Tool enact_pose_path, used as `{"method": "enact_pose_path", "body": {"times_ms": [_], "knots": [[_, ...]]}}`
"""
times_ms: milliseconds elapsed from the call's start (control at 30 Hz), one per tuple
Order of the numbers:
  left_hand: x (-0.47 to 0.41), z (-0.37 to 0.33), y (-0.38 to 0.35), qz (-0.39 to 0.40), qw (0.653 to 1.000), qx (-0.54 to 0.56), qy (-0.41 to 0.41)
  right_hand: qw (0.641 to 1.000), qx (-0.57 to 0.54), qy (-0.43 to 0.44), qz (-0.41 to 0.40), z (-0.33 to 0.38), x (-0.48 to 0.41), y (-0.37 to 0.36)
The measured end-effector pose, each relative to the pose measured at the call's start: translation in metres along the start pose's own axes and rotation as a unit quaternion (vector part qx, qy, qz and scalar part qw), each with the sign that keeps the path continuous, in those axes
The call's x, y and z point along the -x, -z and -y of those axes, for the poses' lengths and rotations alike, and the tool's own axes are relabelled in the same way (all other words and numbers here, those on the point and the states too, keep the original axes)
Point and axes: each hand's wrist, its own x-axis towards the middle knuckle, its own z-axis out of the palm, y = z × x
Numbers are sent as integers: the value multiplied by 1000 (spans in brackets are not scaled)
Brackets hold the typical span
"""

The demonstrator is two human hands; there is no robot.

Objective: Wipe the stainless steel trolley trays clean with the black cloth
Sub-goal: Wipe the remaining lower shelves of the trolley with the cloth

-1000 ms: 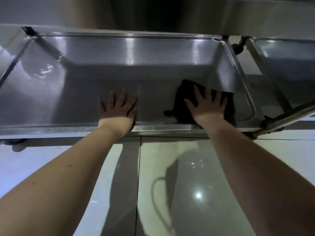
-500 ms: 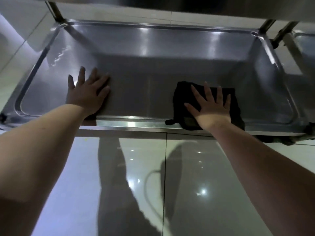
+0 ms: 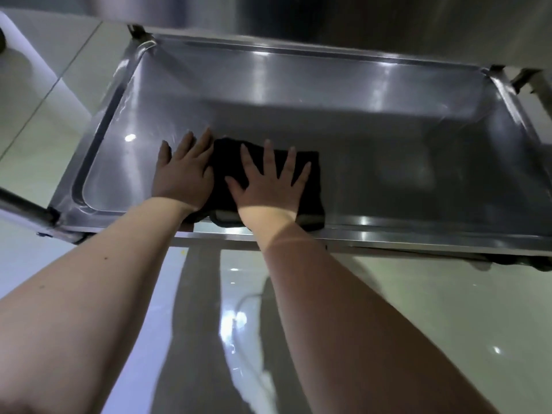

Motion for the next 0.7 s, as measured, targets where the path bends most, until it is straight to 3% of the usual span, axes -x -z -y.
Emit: {"method": "enact_pose_path", "body": {"times_ms": [133,300,433,600,700], "knots": [[0,-2,-1,-4,1000,20,9,999,30,-7,-24,-72,-4,9],[-1,-4,-3,-4,1000,9,9,984,35,-176,-8,-199,2,32],[0,-8,2,9,1000,13,19,973,22,-228,-8,-175,0,28],[-1,14,15,5,998,65,11,999,37,-35,-15,-51,-4,9],[2,66,18,7,998,25,63,999,50,16,-5,-18,3,-3]]}}
